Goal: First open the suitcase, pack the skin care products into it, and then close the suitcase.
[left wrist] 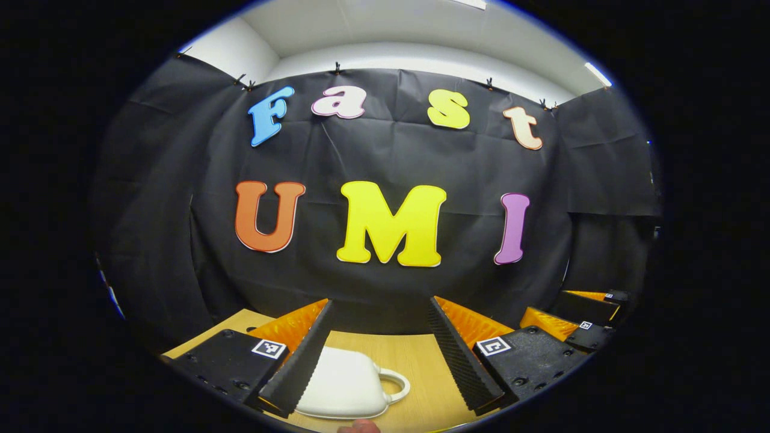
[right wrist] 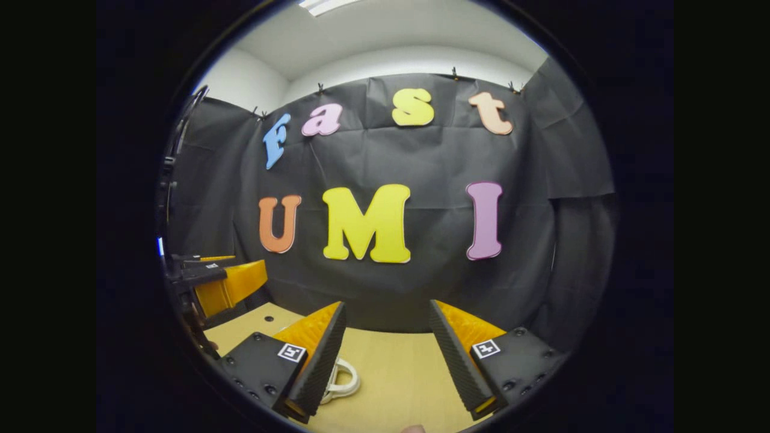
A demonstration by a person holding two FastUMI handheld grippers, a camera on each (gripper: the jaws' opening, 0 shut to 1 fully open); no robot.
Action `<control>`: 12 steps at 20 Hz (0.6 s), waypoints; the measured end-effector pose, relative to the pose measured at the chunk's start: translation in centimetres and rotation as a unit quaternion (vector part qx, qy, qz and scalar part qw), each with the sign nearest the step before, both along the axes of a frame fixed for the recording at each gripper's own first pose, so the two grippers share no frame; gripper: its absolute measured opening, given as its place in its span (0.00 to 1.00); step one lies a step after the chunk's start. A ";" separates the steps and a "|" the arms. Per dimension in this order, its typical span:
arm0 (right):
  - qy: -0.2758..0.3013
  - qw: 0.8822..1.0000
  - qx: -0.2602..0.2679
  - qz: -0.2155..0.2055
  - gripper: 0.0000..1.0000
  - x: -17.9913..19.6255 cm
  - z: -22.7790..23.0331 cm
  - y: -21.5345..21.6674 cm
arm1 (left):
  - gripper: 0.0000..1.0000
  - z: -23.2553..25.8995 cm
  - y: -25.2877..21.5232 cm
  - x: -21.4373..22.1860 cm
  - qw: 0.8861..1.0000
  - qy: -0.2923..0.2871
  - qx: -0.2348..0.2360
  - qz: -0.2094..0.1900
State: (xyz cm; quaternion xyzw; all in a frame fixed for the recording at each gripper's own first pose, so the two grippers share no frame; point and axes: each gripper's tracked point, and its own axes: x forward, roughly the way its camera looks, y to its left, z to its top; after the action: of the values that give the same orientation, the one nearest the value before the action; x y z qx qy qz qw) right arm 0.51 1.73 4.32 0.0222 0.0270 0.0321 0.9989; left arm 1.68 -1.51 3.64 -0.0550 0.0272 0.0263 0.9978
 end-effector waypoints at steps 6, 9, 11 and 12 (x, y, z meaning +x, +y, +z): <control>-0.003 1.000 0.019 -0.018 0.81 -0.2 -0.1 0.7 | 0.99 -0.4 1.2 -1.1 1.000 0.006 0.000 0.000; 0.005 1.000 0.024 -0.019 0.81 -0.1 -0.3 0.9 | 0.99 -0.5 1.3 -1.3 1.000 0.006 -0.004 0.000; 0.000 1.000 0.021 -0.017 0.81 0.1 0.0 1.1 | 0.99 -0.7 1.5 -1.5 1.000 0.009 -0.005 0.002; -0.001 1.000 0.019 -0.015 0.81 0.1 0.0 1.4 | 0.99 -0.8 1.6 -1.5 1.000 0.010 -0.005 0.004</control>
State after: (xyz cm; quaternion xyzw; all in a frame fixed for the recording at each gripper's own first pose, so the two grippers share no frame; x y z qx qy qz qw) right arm 0.64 3.12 4.33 0.0419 0.0250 0.0180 0.9986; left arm 0.18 0.09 2.82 -0.0601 0.0376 0.0308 0.9970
